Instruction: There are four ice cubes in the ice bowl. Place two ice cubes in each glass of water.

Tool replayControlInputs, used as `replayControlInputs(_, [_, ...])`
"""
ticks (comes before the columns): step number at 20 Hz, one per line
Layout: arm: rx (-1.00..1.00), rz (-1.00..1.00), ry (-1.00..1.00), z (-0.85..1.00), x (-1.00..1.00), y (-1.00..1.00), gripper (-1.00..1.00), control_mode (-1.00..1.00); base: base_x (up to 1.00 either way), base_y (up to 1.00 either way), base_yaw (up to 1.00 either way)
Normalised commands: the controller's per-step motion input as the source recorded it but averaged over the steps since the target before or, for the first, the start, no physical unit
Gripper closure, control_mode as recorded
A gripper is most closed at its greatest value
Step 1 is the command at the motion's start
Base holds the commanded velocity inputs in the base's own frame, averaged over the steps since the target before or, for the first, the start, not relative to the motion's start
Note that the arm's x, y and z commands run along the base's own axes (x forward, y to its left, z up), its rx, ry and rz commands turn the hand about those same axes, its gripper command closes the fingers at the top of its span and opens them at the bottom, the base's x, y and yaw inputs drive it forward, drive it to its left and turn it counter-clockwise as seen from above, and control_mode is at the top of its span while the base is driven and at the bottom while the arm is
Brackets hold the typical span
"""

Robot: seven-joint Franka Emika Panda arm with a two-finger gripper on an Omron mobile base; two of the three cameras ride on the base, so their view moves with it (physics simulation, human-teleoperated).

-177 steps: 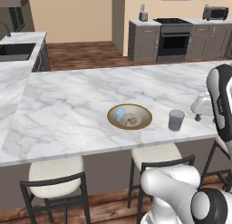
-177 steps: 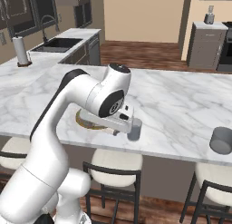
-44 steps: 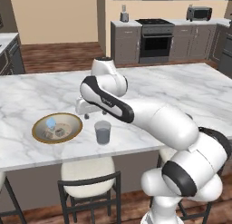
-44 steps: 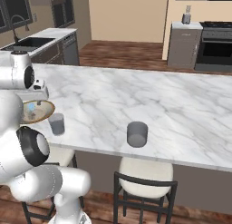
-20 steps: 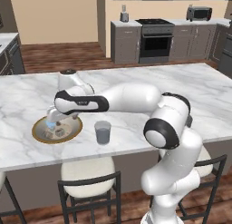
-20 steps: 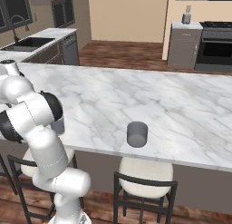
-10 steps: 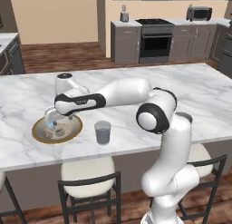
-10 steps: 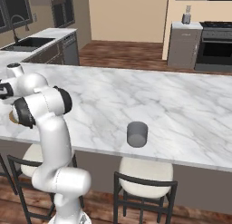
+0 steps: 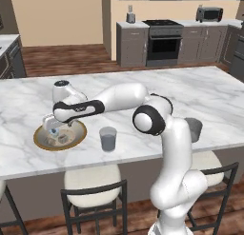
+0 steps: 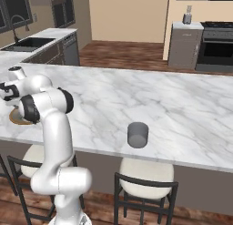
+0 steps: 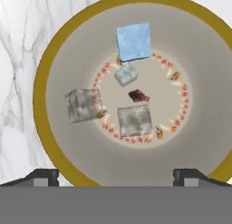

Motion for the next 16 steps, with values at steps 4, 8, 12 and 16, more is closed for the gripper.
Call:
replayControlInputs(4, [0.0, 0.0, 0.0, -0.24, 0.34, 0.0, -1.0, -1.0, 0.0, 0.0, 0.0])
replayControlInputs(8, [0.0, 0.0, 0.0, -0.26, 0.32, 0.01, -1.0, -1.0, 0.0, 0.0, 0.0])
replayControlInputs(12, [0.0, 0.0, 0.0, -0.29, 0.33, 0.1, -1.0, -1.0, 0.0, 0.0, 0.0])
replayControlInputs(16, [0.0, 0.0, 0.0, -0.27, 0.31, 0.15, -1.0, -1.0, 0.0, 0.0, 0.0])
